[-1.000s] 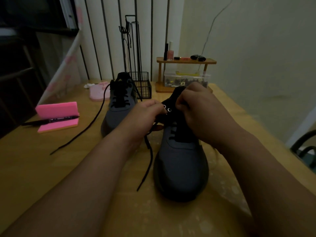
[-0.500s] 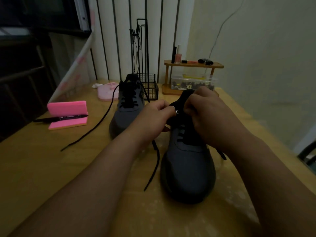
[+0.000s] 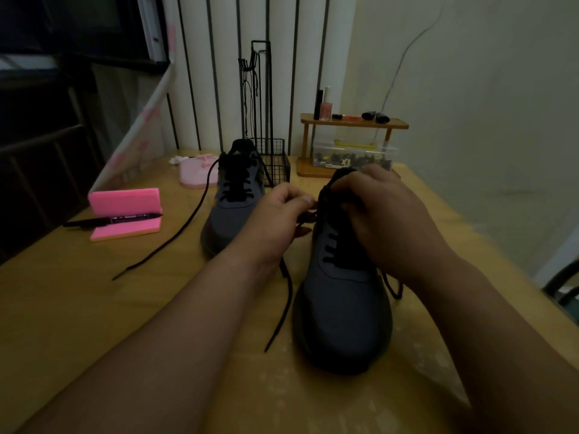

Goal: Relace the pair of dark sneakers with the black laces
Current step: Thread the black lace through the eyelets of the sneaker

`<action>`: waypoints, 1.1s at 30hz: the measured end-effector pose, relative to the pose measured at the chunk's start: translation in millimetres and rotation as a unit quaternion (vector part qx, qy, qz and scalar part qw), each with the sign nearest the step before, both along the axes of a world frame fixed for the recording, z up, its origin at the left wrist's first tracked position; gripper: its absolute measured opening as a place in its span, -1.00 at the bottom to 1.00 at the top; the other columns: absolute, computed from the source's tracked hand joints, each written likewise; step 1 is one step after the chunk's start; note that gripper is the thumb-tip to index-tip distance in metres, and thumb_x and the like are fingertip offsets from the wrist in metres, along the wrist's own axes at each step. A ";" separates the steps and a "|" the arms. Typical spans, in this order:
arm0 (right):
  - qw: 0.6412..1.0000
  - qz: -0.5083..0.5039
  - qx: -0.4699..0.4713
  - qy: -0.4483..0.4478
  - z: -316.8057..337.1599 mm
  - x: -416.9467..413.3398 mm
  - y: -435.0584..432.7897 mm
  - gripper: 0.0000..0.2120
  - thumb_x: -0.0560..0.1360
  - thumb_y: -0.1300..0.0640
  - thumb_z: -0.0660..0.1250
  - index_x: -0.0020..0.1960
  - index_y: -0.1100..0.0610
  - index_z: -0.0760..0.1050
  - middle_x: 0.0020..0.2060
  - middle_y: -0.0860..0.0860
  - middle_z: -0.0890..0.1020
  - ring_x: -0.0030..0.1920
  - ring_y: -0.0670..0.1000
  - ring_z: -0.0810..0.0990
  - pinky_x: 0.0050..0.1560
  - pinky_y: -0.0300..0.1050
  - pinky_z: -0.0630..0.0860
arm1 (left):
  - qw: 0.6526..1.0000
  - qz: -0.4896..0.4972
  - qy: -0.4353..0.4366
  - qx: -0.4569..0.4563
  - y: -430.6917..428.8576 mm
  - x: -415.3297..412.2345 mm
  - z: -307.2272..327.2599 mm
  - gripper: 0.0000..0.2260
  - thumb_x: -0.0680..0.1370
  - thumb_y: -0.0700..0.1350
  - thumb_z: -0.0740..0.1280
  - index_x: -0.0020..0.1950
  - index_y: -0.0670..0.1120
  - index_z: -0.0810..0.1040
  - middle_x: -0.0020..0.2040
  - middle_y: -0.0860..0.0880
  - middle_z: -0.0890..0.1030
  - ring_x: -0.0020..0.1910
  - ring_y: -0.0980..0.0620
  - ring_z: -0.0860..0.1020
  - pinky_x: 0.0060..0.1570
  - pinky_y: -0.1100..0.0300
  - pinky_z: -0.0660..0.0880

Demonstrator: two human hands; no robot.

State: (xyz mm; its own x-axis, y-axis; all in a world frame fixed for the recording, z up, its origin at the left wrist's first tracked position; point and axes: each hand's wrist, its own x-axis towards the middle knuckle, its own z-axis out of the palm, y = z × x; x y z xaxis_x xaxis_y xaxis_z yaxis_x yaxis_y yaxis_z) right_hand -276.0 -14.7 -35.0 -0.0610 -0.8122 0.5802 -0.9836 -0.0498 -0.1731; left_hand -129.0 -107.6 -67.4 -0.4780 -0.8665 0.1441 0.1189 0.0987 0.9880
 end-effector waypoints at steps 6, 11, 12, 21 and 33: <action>0.950 0.052 -0.035 -0.305 7.5 -18.1 10.7 -0.75 0.62 0.18 0.39 0.20 -0.13 0.54 0.05 -0.14 0.64 -0.10 -0.20 0.62 -0.22 -0.38 0.54 | 0.948 -0.005 0.253 0.194 -9.9 2.7 6.1 -0.94 0.70 -0.20 0.15 0.08 -0.14 0.39 -0.22 -0.06 0.52 -0.30 -0.01 0.57 -0.08 -0.01 0.65; 0.844 0.118 -0.048 -0.522 11.6 -29.3 15.8 -0.76 0.62 0.27 0.36 0.26 0.08 0.59 0.06 0.03 0.66 -0.23 -0.10 0.59 -0.16 -0.17 0.56 | 0.983 0.086 -0.119 -0.108 -3.2 4.2 7.0 -0.90 0.71 -0.03 0.22 0.09 -0.02 0.48 -0.11 0.04 0.53 -0.19 0.06 0.51 -0.14 0.07 0.52; 0.829 0.129 -0.054 -0.542 12.4 -30.4 15.8 -0.75 0.62 0.28 0.35 0.27 0.10 0.59 0.06 0.04 0.66 -0.23 -0.09 0.58 -0.16 -0.18 0.57 | 0.968 0.079 -0.175 -0.164 -1.3 4.7 7.6 -0.88 0.71 0.02 0.24 0.13 0.02 0.51 -0.05 0.07 0.57 -0.11 0.09 0.54 -0.12 0.10 0.52; 0.787 0.187 -0.105 -0.579 11.2 -28.4 11.9 -0.72 0.62 0.40 0.28 0.26 0.15 0.54 0.17 0.13 0.68 0.06 0.05 0.70 0.08 -0.12 0.62 | 0.925 0.040 -0.260 -0.274 2.6 19.0 18.7 -0.81 0.68 0.08 0.33 -0.01 0.01 0.62 -0.15 0.06 0.59 -0.15 0.13 0.54 -0.18 0.15 0.43; 0.868 0.117 -0.090 -0.475 4.4 -21.1 10.1 -0.69 0.60 0.37 0.34 0.22 0.03 0.58 0.10 -0.02 0.67 0.09 -0.06 0.68 0.17 -0.07 0.65 | 0.980 0.111 -0.092 -0.141 -2.5 19.2 19.2 -0.91 0.68 -0.04 0.32 0.10 -0.04 0.49 -0.11 0.03 0.50 -0.20 0.08 0.51 -0.25 0.24 0.55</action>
State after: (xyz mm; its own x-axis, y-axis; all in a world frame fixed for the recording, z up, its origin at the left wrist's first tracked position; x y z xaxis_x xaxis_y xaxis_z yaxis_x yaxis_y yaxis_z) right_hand -297.1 -4.6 -30.6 -0.4264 -0.7680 0.4778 -0.3611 -0.3398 -0.8684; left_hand -109.9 -110.1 -48.3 -0.3231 -0.8901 0.3215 -0.1128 0.3735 0.9207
